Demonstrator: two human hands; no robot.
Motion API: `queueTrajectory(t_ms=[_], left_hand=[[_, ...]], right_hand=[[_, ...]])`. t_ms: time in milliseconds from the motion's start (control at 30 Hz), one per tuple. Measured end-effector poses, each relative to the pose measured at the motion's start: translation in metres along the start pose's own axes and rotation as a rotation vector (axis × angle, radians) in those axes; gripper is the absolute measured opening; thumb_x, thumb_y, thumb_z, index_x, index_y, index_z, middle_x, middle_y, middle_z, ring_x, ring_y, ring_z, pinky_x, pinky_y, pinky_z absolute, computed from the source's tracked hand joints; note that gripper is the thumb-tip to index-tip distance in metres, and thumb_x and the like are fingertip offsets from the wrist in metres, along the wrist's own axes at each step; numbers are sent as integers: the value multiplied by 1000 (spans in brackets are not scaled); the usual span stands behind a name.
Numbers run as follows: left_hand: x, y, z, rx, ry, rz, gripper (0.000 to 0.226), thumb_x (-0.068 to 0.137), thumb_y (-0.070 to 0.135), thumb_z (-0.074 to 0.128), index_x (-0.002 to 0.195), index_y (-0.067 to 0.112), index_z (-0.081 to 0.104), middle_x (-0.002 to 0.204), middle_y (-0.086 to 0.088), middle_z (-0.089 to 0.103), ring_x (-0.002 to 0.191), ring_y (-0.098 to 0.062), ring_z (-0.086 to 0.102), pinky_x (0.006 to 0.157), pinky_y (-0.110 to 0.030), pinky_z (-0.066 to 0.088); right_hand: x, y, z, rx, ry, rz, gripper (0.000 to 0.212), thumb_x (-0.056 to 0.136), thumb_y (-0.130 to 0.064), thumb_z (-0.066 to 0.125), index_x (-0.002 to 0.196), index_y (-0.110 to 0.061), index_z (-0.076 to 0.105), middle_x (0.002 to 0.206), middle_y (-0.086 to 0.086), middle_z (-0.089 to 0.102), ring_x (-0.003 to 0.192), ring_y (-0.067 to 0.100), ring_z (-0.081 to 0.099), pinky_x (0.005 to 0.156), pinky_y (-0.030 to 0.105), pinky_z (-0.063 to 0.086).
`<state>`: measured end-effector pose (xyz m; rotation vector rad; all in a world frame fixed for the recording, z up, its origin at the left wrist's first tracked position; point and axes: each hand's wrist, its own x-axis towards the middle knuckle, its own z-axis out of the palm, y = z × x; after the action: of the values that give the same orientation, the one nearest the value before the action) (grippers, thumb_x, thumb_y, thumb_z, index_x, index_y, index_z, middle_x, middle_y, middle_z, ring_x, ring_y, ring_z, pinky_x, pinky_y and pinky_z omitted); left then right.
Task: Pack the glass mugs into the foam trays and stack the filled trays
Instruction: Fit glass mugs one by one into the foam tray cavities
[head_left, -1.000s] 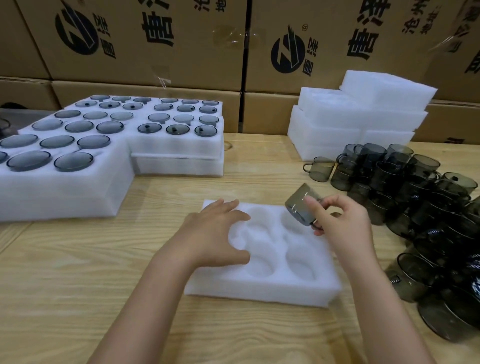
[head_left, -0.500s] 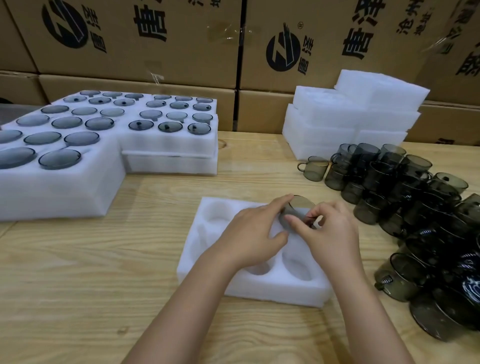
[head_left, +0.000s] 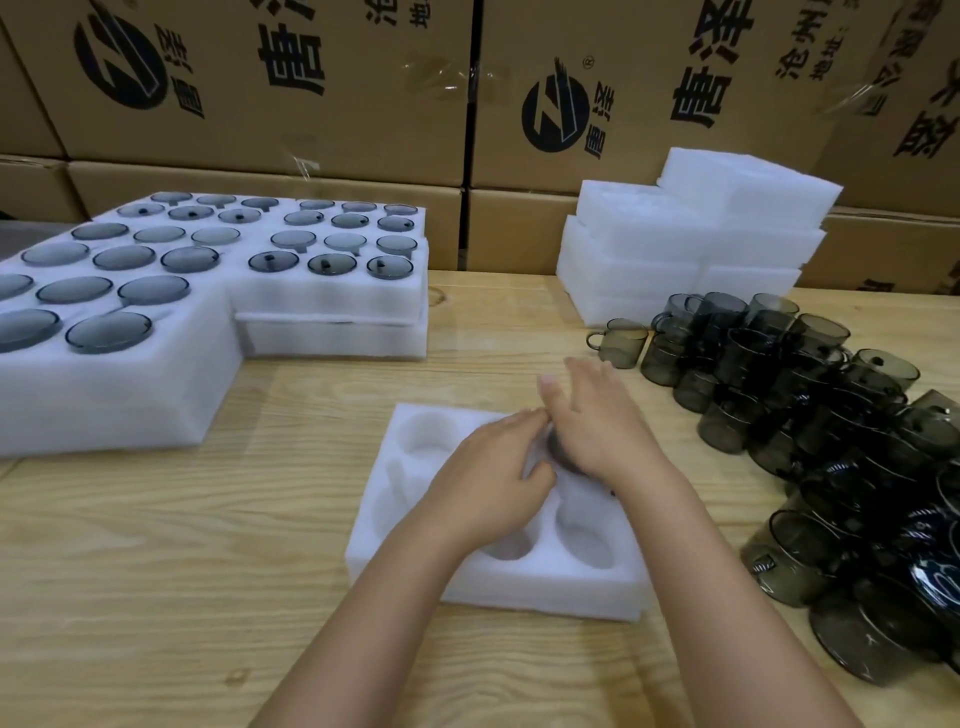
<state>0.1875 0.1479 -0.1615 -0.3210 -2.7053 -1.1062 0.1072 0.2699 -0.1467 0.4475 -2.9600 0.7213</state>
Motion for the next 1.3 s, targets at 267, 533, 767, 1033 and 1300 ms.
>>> queueTrajectory(t_ms=[267, 533, 767, 1033, 1300], left_hand=[[0, -5, -5, 256, 319, -326, 45, 93, 24, 45, 137, 18, 46, 130, 1, 59, 128, -13, 45, 119, -38, 5], [-33, -69, -62, -410, 443, -432, 40, 91, 12, 61, 128, 24, 54, 130, 4, 56, 124, -12, 48, 93, -26, 36], [-47, -97, -57, -871, 305, -333, 49, 76, -8, 65, 116, 21, 65, 103, -7, 72, 91, -18, 69, 67, -25, 55], [-42, -106, -57, -926, 369, -354, 54, 59, 3, 55, 108, 20, 68, 92, -7, 70, 80, -20, 68, 62, -29, 55], [-40, -107, -56, -1018, 404, -366, 53, 56, 1, 52, 103, 17, 70, 80, -3, 70, 68, -16, 67, 54, -26, 53]], right_hand=[[3, -1, 23, -234, -176, 101, 55, 97, -53, 11, 146, -29, 20, 152, -3, 24, 138, 26, 21, 105, 49, 22], [-3, -5, 18, -249, -191, 36, 54, 96, -54, 13, 127, -23, 44, 132, 4, 47, 121, 29, 39, 91, 44, 32], [-6, -7, 22, -164, -61, -102, 38, 96, -51, 25, 84, -27, 53, 90, -6, 59, 99, 24, 52, 79, 39, 31], [-26, 21, -18, 112, 303, 99, 27, 95, -31, 48, 108, -13, 65, 110, 5, 65, 104, 27, 55, 84, 34, 40], [-134, 76, -15, -379, 645, 148, 32, 82, -27, 57, 96, -1, 67, 99, 18, 65, 87, 41, 57, 73, 48, 42]])
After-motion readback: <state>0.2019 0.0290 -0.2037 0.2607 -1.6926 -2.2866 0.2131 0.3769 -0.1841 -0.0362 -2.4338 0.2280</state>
